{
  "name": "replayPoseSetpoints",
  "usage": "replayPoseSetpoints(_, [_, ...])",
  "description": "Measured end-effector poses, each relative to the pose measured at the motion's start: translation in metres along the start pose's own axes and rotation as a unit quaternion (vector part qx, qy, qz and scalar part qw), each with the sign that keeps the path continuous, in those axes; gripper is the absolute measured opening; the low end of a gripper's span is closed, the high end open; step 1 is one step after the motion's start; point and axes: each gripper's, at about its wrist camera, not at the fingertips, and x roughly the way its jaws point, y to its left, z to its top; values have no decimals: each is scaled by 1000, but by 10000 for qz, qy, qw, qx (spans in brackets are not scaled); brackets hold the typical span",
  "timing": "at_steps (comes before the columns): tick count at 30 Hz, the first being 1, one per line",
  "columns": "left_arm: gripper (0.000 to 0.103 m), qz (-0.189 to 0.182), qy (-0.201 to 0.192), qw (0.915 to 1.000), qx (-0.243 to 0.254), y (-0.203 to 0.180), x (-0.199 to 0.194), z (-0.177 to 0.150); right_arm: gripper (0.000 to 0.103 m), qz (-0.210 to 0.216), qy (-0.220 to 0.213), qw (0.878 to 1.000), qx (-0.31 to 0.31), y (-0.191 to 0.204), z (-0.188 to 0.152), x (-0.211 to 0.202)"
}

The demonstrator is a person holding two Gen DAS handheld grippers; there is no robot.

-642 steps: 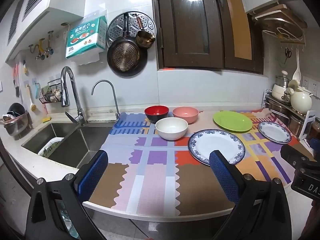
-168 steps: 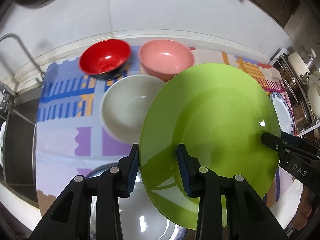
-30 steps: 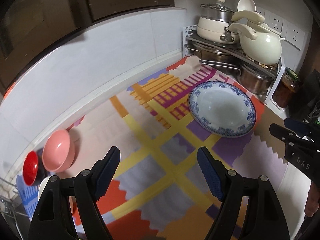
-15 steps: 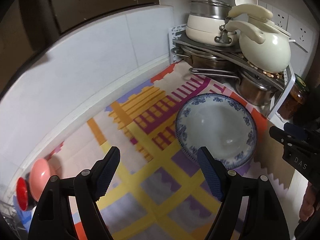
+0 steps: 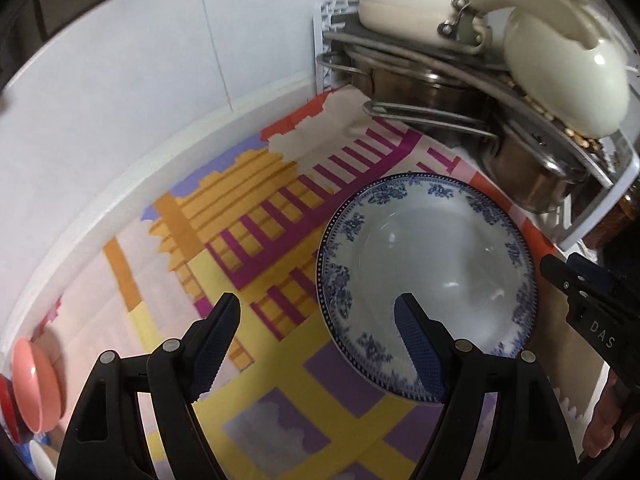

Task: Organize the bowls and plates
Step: 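Close both tools on the rim of the blue-and-white plate, then lift the blue-and-white plate with both tools and carry it toward the sink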

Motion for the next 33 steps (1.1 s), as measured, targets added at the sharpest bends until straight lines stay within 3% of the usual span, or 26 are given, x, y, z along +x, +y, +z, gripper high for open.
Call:
replayPoseSetpoints(10, [79,102,123,9999,54,-2,43,5,46,-101,217,9997,109,-6,0,50])
replayPoseSetpoints(23, [78,-39,310,9995,-66,-7,71,8,46,-183,254,9995,71,-10,0,73])
replayPoseSetpoints(33, [62,-285,405,9986,-207,-7,78,10,46,-114,248,9996,63,-7,-1,80])
